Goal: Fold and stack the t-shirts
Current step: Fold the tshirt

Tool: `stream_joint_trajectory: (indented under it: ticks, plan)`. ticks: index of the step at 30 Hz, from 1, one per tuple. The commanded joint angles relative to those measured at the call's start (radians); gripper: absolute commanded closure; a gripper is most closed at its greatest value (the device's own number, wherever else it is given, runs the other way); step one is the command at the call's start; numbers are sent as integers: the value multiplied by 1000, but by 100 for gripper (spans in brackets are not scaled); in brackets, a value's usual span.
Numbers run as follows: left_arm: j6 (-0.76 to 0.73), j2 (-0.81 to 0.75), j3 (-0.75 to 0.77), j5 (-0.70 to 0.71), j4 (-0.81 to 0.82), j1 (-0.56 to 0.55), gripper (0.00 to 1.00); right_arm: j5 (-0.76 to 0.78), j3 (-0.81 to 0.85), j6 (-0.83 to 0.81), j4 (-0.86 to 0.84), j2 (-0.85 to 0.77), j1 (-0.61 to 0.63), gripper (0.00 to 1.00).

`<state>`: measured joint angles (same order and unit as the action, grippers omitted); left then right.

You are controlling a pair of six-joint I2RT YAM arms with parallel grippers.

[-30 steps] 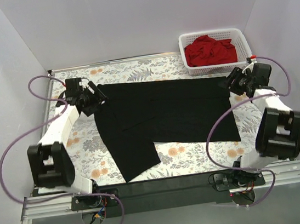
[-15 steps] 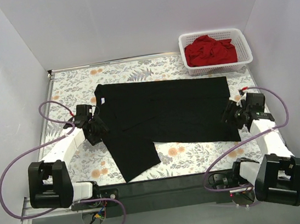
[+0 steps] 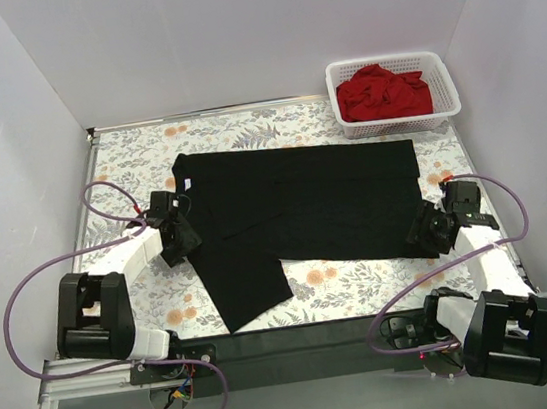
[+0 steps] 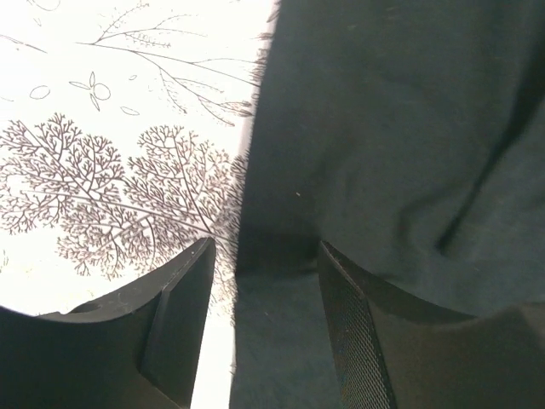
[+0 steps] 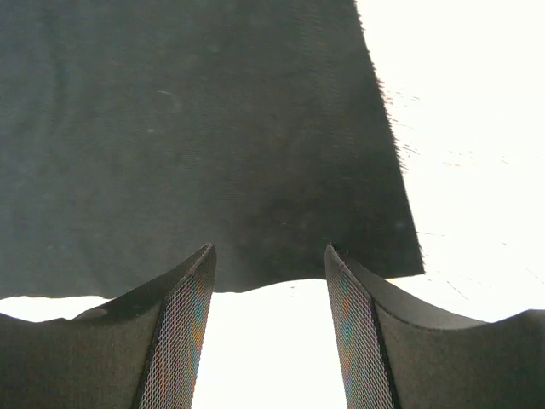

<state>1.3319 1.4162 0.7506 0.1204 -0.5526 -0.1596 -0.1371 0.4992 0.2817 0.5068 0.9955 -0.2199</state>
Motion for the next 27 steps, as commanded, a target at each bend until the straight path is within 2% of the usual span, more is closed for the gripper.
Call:
stream_joint_trajectory:
  ticks: [1, 11, 17, 22, 25, 27]
  plan:
    - [-8, 23, -13, 42, 28, -8, 52, 68, 24, 10, 27, 17, 2, 48]
    - [-23, 43, -22, 2, 46, -21, 56, 240, 55, 45, 73, 84, 1, 50]
    - [-31, 46, -25, -25, 57, -31, 57, 222, 65, 45, 27, 124, 1, 52]
    - [-34, 67, -17, -36, 60, -31, 61, 211, 42, 42, -19, 180, 2, 53]
    - [-40, 78, -19, -34, 57, -31, 64, 195, 29, 42, -22, 199, 2, 58]
    - [-40, 82, -20, -31, 56, -31, 72, 191, 25, 42, -21, 203, 1, 60]
